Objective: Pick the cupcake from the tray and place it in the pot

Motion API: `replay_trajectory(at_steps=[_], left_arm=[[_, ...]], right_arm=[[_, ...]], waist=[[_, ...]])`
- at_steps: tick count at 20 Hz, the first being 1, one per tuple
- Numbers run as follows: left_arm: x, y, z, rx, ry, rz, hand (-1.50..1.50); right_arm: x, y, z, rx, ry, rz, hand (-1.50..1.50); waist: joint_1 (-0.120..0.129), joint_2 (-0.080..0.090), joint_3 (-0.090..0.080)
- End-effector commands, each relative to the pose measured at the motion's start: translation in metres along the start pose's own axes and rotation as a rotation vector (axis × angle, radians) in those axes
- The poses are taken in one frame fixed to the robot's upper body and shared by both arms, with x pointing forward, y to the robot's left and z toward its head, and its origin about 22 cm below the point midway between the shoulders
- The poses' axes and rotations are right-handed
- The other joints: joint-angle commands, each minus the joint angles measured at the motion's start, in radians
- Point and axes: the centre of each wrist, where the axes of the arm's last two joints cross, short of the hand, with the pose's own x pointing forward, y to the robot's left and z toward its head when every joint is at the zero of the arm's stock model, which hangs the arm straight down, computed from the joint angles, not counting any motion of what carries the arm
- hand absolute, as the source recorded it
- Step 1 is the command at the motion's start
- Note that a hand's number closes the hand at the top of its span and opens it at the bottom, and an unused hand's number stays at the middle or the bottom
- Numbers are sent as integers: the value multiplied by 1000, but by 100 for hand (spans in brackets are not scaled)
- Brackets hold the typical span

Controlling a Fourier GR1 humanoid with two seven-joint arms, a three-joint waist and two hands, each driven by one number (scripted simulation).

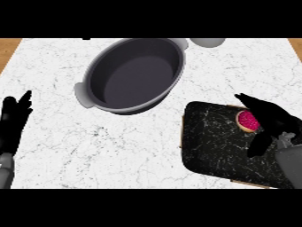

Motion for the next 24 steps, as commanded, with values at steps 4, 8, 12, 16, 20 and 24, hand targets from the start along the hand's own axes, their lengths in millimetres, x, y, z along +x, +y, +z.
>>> replay_trajectory(at_steps=[4, 8, 12, 16, 20, 24], left_arm=[[-5, 8, 10, 7, -14, 11, 0], [-18, -16, 10, -1, -11, 1, 0], [-12, -1, 16, 12, -11, 3, 0], [0, 4, -6, -15, -10, -6, 0], [-6, -20, 2, 2, 5, 8, 0], [-25, -4, -14, 8, 5, 5, 0]], right_arm=[[-1, 9, -33, 18, 16, -38, -150], [-13, 7, -25, 6, -6, -51, -150], [-15, 11, -42, 16, 13, -52, -150], [-9, 27, -32, -32, -69, -26, 150], [-6, 31, -33, -121, -99, 33, 150], [-15, 11, -22, -189, -113, 84, 150]], waist=[[6, 1, 0], [1, 0, 0], [6, 0, 0], [-1, 1, 0], [-1, 0, 0], [-6, 0, -1]])
